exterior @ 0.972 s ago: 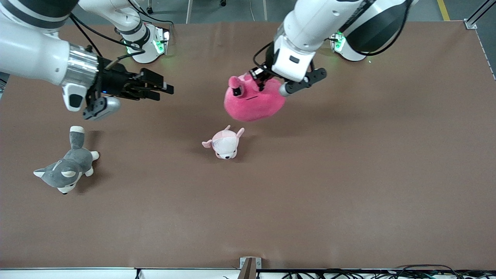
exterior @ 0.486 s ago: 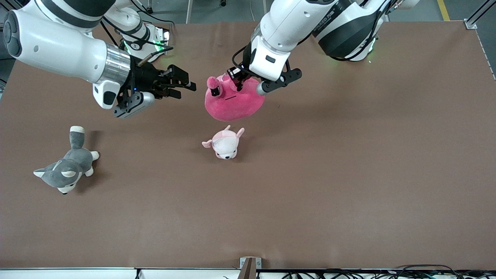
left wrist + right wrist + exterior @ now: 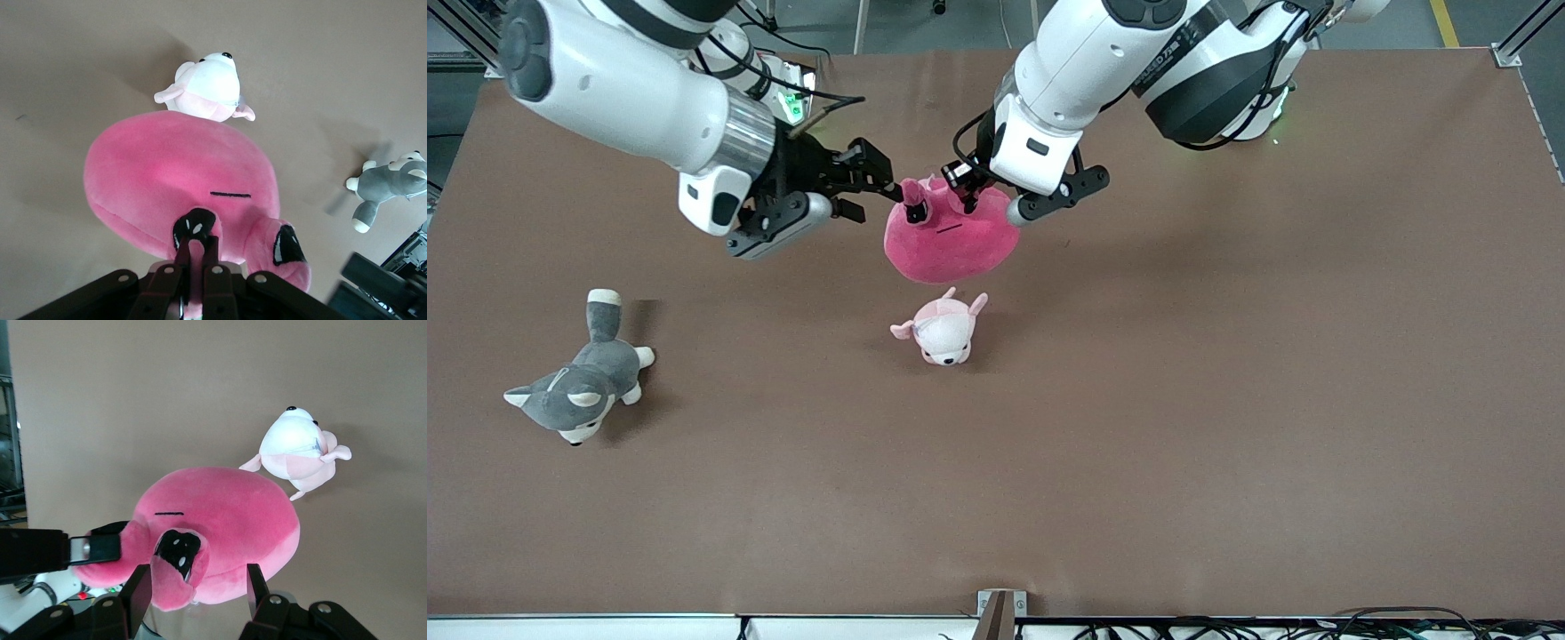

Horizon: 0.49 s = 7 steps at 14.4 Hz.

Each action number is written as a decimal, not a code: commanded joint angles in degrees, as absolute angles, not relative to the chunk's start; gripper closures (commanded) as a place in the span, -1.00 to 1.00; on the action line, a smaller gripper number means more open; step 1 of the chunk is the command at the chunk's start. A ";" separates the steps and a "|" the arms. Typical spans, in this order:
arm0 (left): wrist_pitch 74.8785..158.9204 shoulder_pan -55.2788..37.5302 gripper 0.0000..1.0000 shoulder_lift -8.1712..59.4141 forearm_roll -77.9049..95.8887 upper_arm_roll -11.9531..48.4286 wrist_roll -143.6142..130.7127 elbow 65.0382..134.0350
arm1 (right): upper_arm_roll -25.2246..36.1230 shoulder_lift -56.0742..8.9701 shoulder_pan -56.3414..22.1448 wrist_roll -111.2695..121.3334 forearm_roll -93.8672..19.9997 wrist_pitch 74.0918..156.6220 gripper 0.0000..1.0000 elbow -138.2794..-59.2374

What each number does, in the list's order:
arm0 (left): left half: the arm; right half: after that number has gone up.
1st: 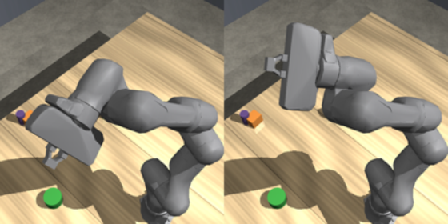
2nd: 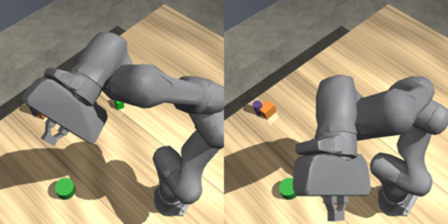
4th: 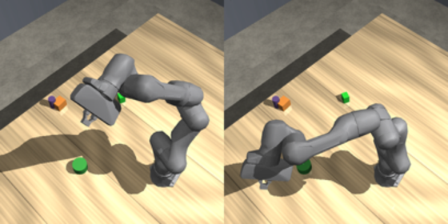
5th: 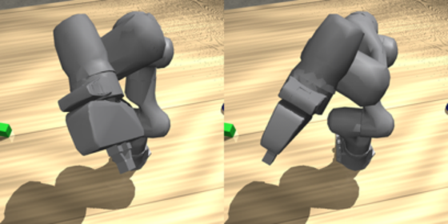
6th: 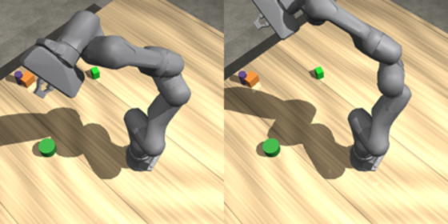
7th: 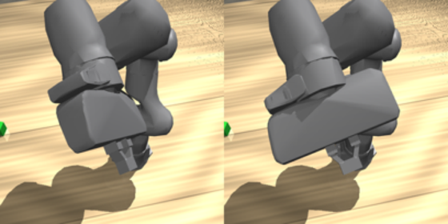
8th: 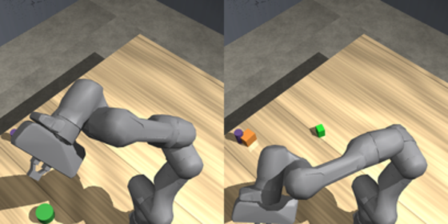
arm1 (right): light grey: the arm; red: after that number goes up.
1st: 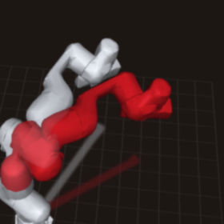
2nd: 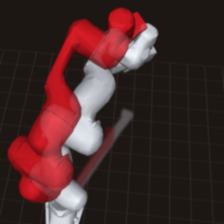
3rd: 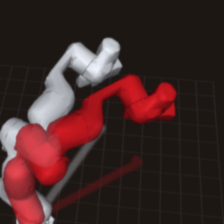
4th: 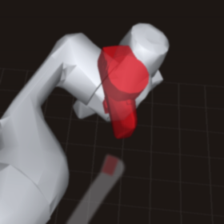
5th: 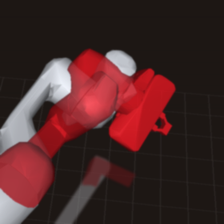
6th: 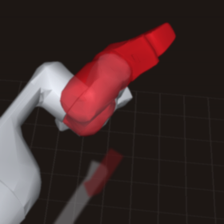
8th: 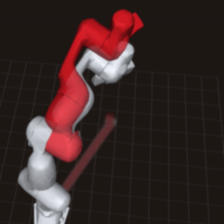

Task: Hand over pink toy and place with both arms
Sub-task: 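Grasp the pink plush's ear with the right gripper beside the left gripper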

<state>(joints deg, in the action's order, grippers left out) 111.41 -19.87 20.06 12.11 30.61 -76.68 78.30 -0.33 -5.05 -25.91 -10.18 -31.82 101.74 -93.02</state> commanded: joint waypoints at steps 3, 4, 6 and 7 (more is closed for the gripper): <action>111.53 -20.48 0.99 20.57 12.31 30.41 -77.61 76.82 | 0.17 -5.98 -28.29 -12.03 -30.41 102.39 -0.32 -92.46; 111.53 -20.48 0.99 20.65 12.30 30.41 -77.61 76.90 | 0.09 -5.98 -28.82 -13.26 -30.41 102.39 -0.32 -92.46; 111.53 -20.48 0.99 20.57 12.22 30.41 -77.61 76.90 | 0.18 -6.15 -29.53 -13.45 -30.32 103.09 -0.32 -92.55; 111.53 -20.48 0.99 20.57 12.22 30.41 -77.61 76.90 | 0.18 -6.50 -29.53 -13.45 -30.24 103.27 -0.32 -92.55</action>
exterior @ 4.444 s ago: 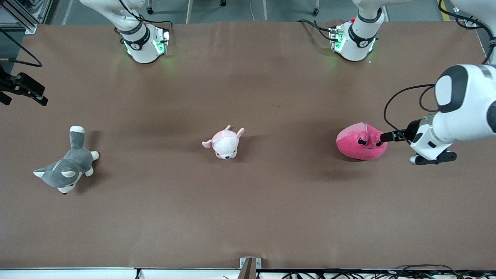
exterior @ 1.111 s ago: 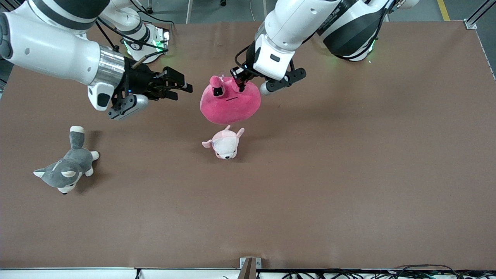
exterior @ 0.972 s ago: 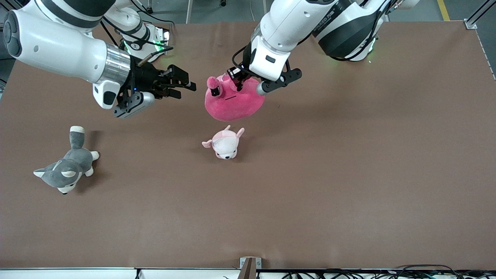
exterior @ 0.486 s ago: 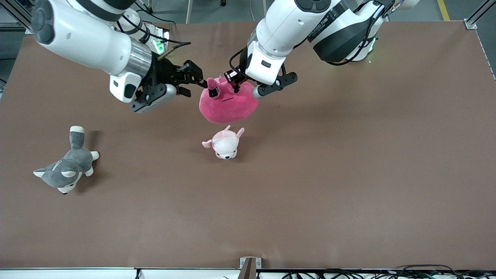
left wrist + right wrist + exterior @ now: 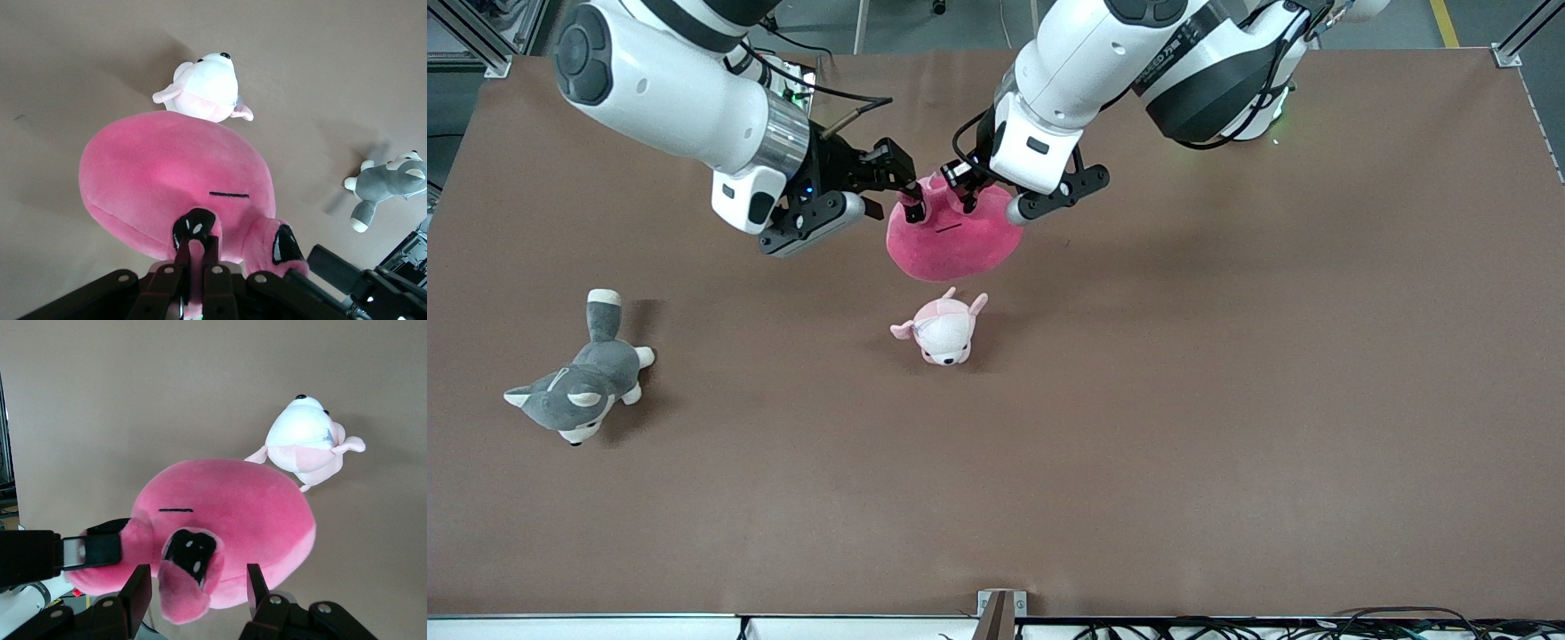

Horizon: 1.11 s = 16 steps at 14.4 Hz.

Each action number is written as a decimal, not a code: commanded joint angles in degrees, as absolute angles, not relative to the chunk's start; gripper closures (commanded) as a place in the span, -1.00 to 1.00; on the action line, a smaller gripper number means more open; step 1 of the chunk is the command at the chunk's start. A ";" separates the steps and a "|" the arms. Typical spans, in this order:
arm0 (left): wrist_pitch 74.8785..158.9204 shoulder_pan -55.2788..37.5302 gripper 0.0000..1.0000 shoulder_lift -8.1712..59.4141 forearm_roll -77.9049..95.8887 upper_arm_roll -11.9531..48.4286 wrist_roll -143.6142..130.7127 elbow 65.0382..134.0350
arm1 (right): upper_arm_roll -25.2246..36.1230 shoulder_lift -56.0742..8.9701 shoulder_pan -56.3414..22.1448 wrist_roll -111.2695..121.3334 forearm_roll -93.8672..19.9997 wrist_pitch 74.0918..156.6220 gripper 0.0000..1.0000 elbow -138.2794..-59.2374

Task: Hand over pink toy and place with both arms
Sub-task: 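Grasp the pink plush's ear with the right gripper beside the left gripper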

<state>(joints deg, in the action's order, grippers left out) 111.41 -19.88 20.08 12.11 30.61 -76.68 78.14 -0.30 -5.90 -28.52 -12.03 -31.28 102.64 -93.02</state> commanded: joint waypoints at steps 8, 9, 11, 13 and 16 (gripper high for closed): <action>111.36 -20.39 0.98 20.22 12.22 30.41 -77.61 76.99 | 0.09 -7.12 -30.67 -13.36 -26.46 102.83 0.07 -92.64; 111.36 -20.39 0.98 20.21 12.22 30.41 -77.61 76.99 | 0.09 -7.12 -30.67 -13.36 -26.46 102.92 0.44 -92.64; 111.45 -20.39 0.98 20.30 12.22 30.41 -77.61 76.99 | 0.09 -7.12 -30.59 -13.36 -26.54 102.75 0.89 -92.55; 111.36 -20.39 0.98 20.30 12.22 30.41 -77.61 76.99 | 0.18 -7.12 -30.67 -12.92 -26.54 102.31 0.94 -92.64; 111.36 -20.30 0.79 20.30 12.13 30.41 -77.43 76.99 | 0.09 -7.29 -30.59 -12.74 -26.54 102.04 0.98 -92.72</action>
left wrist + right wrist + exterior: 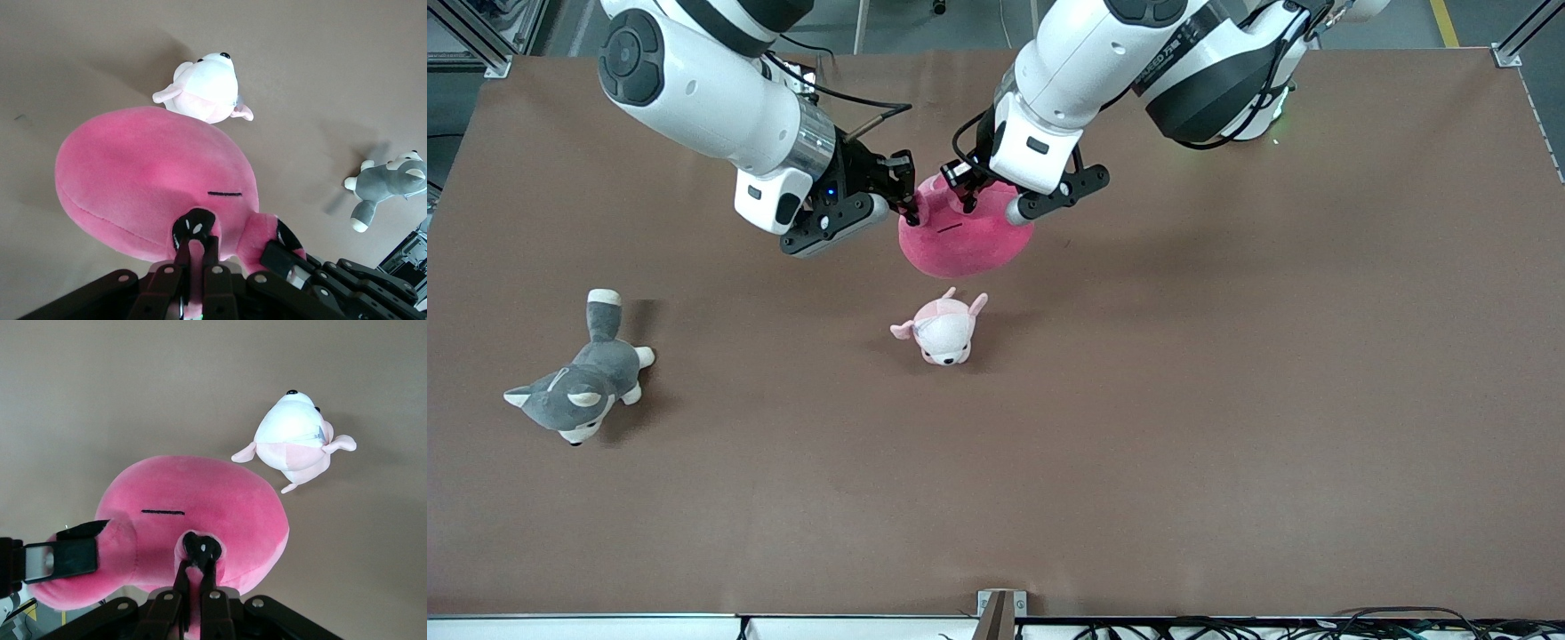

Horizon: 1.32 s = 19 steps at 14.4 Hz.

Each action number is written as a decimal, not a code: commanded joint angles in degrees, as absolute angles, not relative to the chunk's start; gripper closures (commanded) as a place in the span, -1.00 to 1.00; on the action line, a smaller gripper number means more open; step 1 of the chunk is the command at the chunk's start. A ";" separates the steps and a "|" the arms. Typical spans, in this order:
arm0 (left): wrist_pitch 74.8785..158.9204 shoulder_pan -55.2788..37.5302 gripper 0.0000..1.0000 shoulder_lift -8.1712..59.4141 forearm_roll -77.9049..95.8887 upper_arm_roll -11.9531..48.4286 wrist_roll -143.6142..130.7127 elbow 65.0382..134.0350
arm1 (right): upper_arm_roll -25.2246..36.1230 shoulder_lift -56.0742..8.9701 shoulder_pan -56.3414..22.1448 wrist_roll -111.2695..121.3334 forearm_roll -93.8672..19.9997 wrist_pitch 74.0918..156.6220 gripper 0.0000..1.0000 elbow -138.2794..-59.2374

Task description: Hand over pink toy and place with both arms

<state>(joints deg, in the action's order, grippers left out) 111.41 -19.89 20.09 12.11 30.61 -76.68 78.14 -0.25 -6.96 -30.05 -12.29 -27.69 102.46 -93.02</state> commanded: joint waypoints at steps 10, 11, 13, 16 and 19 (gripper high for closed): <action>108.28 -16.18 -1.00 15.48 11.87 30.15 -75.86 76.99 | 0.70 -6.59 -19.19 -10.13 -26.28 93.16 0.99 -89.12; 108.02 -15.21 -1.00 14.51 11.87 30.15 -73.85 77.08 | 0.70 -7.20 -15.07 -7.24 -26.71 93.16 0.99 -89.21; 105.83 -11.53 -1.00 12.49 11.95 30.23 -67.45 77.08 | 0.70 -8.43 -10.39 -3.27 -26.98 93.25 0.99 -89.21; 102.50 -5.38 -1.00 10.37 11.95 30.15 -58.56 77.34 | 0.70 -12.11 -5.37 0.33 -26.72 93.69 0.99 -89.12; 94.25 0.69 -0.99 7.75 5.93 30.32 -47.94 77.95 | 0.70 -17.56 0.07 9.56 -27.07 93.95 0.99 -88.68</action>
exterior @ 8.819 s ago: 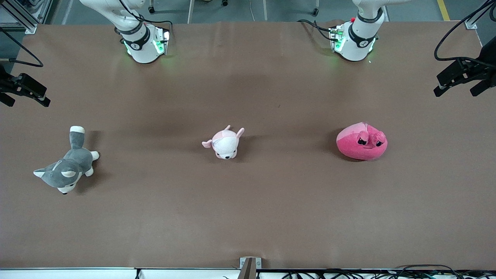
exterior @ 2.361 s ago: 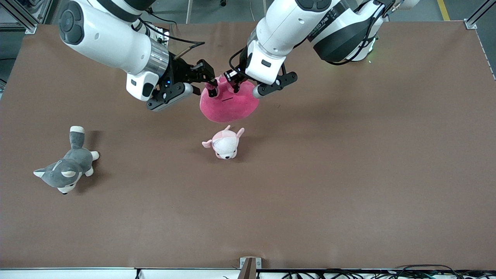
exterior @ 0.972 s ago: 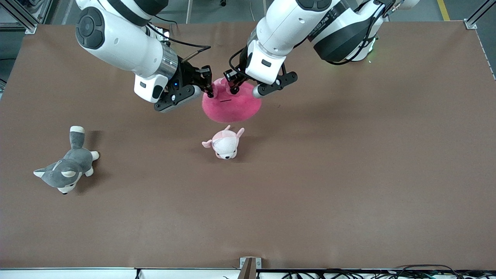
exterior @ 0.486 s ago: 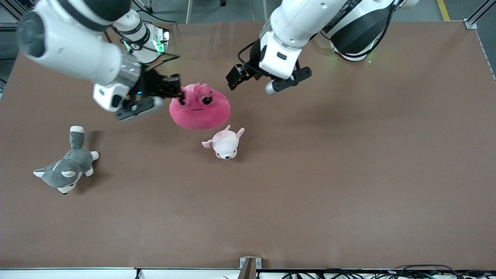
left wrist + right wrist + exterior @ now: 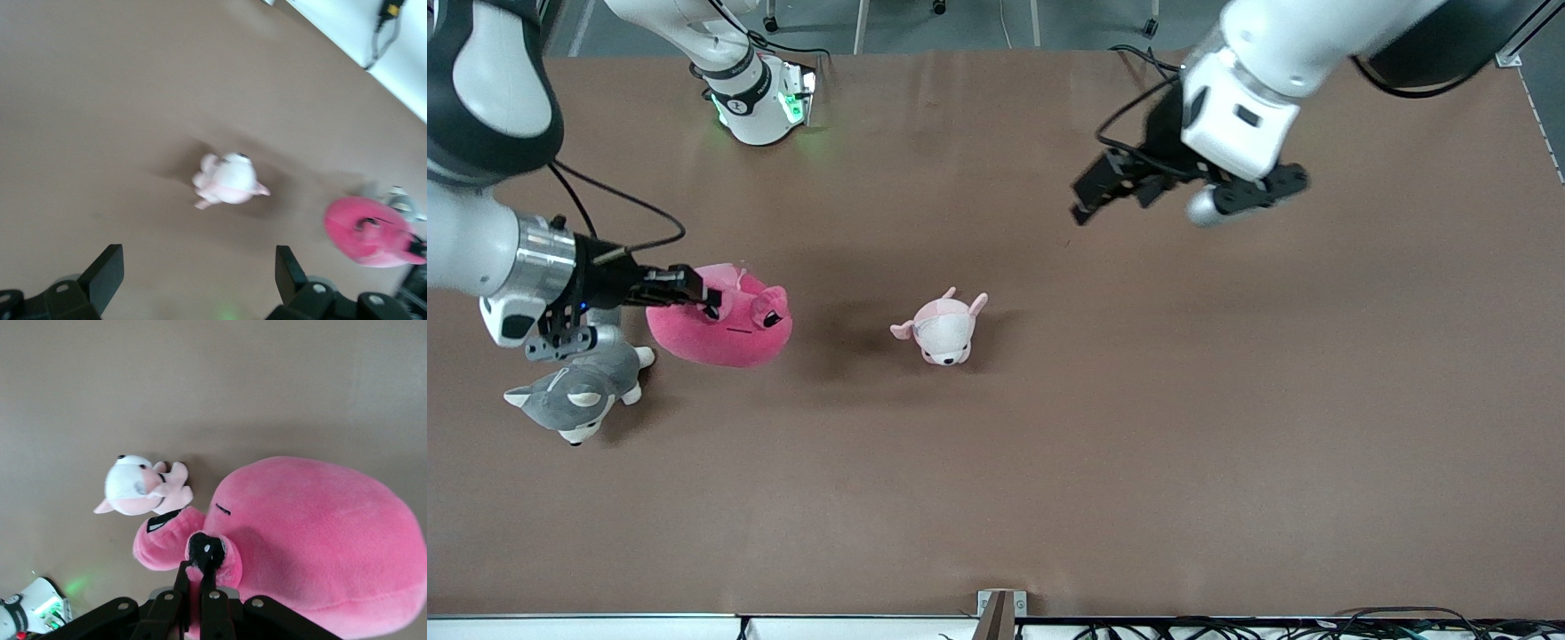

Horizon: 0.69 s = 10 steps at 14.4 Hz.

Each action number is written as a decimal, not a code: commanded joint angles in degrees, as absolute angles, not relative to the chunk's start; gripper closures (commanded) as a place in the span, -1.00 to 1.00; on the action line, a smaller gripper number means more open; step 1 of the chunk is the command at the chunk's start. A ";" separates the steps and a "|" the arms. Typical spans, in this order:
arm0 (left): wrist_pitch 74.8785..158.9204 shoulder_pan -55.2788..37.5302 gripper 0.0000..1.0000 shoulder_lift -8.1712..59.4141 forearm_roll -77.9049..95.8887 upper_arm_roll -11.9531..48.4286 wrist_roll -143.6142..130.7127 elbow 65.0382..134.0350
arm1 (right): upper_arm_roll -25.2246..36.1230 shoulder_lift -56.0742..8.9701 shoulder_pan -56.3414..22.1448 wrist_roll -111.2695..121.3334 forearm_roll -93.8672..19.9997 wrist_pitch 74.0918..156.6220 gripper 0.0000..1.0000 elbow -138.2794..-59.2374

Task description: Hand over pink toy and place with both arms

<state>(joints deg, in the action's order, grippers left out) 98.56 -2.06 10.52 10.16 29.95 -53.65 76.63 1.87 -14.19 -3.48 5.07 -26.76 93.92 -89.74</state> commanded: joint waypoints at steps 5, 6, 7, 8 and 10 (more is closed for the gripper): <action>85.44 12.11 -1.00 4.49 2.64 30.32 -31.95 81.20 | 0.62 -22.58 4.48 19.68 -30.58 94.57 0.99 -88.68; 84.73 14.04 -1.00 4.22 2.64 30.32 -26.86 82.25 | 0.62 -23.11 4.83 20.30 -31.46 94.57 0.99 -88.68; 84.12 16.24 -1.00 3.78 2.64 30.32 -22.02 83.66 | 0.62 -23.81 5.09 20.91 -31.64 94.57 0.99 -88.68; 84.11 18.17 -1.00 3.26 2.64 30.24 -18.06 85.24 | 0.62 -24.34 5.10 21.35 -31.64 94.57 0.99 -88.68; 84.55 22.83 -1.00 3.16 2.64 30.23 -9.88 87.27 | 0.62 -24.87 5.10 21.36 -31.90 94.66 0.99 -88.68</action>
